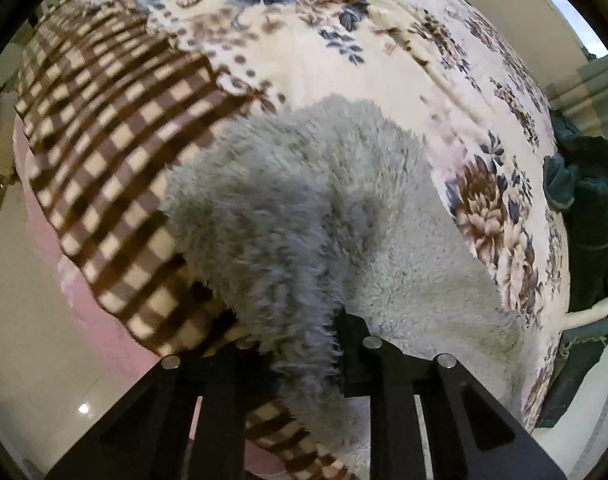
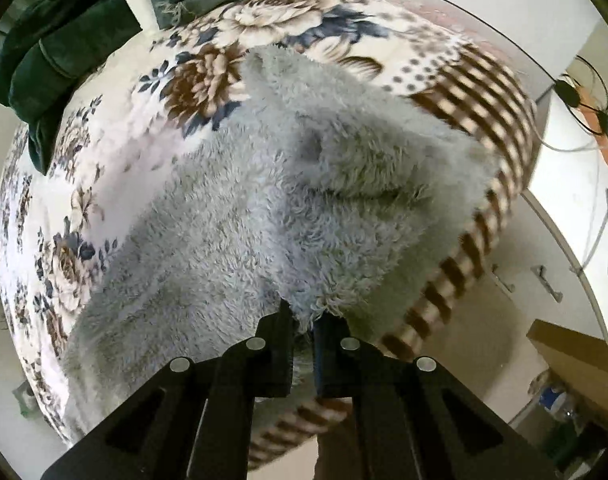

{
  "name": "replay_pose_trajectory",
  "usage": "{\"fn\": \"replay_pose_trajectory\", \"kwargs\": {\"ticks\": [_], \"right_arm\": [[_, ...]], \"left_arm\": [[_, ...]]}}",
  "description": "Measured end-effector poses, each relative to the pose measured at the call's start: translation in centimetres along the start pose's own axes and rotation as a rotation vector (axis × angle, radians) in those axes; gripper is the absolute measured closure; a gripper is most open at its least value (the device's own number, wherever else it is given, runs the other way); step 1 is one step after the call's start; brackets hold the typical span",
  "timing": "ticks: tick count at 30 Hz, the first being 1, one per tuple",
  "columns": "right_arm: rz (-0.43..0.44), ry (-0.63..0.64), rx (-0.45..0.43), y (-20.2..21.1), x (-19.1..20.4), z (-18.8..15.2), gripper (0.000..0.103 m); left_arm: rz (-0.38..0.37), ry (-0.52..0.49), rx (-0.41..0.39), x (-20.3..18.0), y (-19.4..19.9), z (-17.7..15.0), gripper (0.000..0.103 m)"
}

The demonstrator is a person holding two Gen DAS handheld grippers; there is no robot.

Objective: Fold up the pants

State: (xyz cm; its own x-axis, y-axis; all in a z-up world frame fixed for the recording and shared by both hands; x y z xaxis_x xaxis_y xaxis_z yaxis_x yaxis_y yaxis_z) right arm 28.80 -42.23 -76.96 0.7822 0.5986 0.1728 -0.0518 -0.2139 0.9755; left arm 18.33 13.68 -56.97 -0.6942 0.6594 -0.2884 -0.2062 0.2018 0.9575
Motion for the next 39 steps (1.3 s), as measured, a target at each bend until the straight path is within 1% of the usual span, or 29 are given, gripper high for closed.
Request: {"fn": "replay_pose_trajectory", "kwargs": {"ticks": [4,6,7,8,9,10,11,12,13,14,15,16,17,19,20,21,22,23,24,25,27,28,29,31,33,35,36,38,39], "right_arm": [[-0.019,-0.056,0.063,-1.1,-3.1,0.1,0.096],[-0.016,-0.078,0.169,-3.8,-4.4,0.1,0.094],[-0.011,-0.09,0.2,-4.6,-4.8,0.2,0.089],[-0.013,-0.116,0.236,-5.5,-5.7,0.1,0.076],[-0.017,-0.136,0.239,-5.6,-6.4,0.0,0.072],[-0.014,-0.145,0.226,-5.3,-6.9,0.0,0.068],[-0.017,-0.144,0.2,-4.7,-7.4,0.1,0.06],[-0.032,-0.132,0.161,-3.9,-7.7,0.3,0.056],[-0.052,-0.112,0.126,-3.1,-7.9,0.6,0.05],[-0.088,-0.072,0.078,-2.2,-7.8,1.2,0.05],[-0.158,0.004,0.001,-0.9,-7.4,2.0,0.05],[-0.187,0.046,-0.036,-0.4,-7.0,2.5,0.049],[-0.218,0.13,-0.088,0.0,-6.0,3.5,0.046],[-0.273,0.226,-0.113,-0.4,-4.8,4.9,0.043],[-0.301,0.255,-0.107,-1.3,-4.6,6.0,0.044],[-0.316,0.232,-0.115,-1.6,-5.2,7.1,0.046],[-0.326,0.178,-0.132,-1.6,-6.5,8.1,0.068],[-0.358,0.073,-0.133,-1.7,-9.1,9.2,0.09],[-0.35,-0.047,-0.096,-2.1,-12.2,9.9,0.089],[-0.312,-0.136,-0.039,-2.8,-14.4,10.3,0.089],[-0.226,-0.242,0.052,-3.4,-17.5,10.5,0.087],[-0.217,-0.239,0.046,-2.9,-18.0,10.6,0.084],[-0.225,-0.221,0.03,-2.1,-18.0,10.7,0.077],[-0.25,-0.178,-0.024,-0.2,-17.1,11.0,0.07],[-0.178,-0.14,-0.085,1.8,-14.9,11.6,0.061],[-0.082,-0.084,-0.098,2.4,-11.8,12.3,0.049],[-0.032,-0.028,-0.071,2.0,-9.4,12.8,0.047],[0.016,0.054,-0.016,1.0,-5.0,13.2,0.047],[0.072,0.1,0.028,-0.2,-1.9,13.3,0.047]], "left_arm": [[0.032,-0.002,0.005,0.5,0.3,0.4,0.089],[0.048,-0.014,0.033,0.1,0.1,0.1,0.088],[0.069,-0.029,0.04,-0.3,0.4,-0.2,0.088],[0.091,-0.053,0.043,-1.0,0.6,-0.6,0.087],[0.122,-0.084,0.048,-1.8,0.9,-1.1,0.085],[0.136,-0.107,0.049,-2.4,1.2,-1.6,0.083],[0.147,-0.139,0.048,-3.5,1.5,-2.4,0.073],[0.16,-0.165,0.046,-4.4,1.6,-3.1,0.054],[0.175,-0.197,0.05,-5.8,1.7,-4.1,0.042],[0.173,-0.219,0.057,-6.7,1.6,-4.9,0.021],[0.163,-0.243,0.062,-7.7,1.5,-5.8,0.016],[0.151,-0.27,0.07,-8.9,1.2,-6.7,0.016],[0.144,-0.3,0.084,-10.3,0.7,-7.8,0.016],[0.127,-0.338,0.112,-12.2,-0.2,-9.7,0.016],[0.12,-0.354,0.131,-13.2,-1.0,-10.7,0.016],[0.112,-0.366,0.154,-14.2,-1.7,-11.7,0.016],[0.099,-0.373,0.173,-15.2,-2.3,-12.6,0.016],[0.09,-0.38,0.18,-15.9,-2.5,-13.1,0.016],[0.087,-0.392,0.184,-16.7,-2.7,-13.8,0.016],[0.082,-0.41,0.189,-17.6,-2.9,-14.6,0.016],[0.08,-0.435,0.193,-18.9,-3.3,-15.3,0.016],[0.08,-0.45,0.197,-19.4,-3.5,-15.7,0.016],[0.083,-0.465,0.202,-20.0,-3.8,-16.0,0.016],[0.094,-0.496,0.202,-21.1,-4.2,-16.5,0.016],[0.109,-0.526,0.201,-22.3,-4.9,-16.9,0.016],[0.112,-0.545,0.199,-23.4,-5.4,-17.2,0.016],[0.113,-0.553,0.202,-24.0,-5.6,-17.3,0.016],[0.116,-0.574,0.19,-25.1,-6.0,-17.5,0.016],[0.12,-0.587,0.182,-25.7,-6.2,-17.5,0.016]]}}
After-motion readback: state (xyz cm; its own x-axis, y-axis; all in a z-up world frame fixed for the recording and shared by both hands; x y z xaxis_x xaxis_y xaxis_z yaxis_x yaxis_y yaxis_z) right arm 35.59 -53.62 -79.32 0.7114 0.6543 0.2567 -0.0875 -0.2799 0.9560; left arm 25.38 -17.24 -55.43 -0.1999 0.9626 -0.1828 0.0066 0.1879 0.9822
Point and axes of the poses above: each gripper's, at about its wrist camera, not at the fingertips, and y roughly against the way its jaws point, x to its left, z to its top, the point moved 6 cm from there along -y, roughly the way its jaws point, and after that the axes turned 9 degrees about x, right-handed, at the moved point
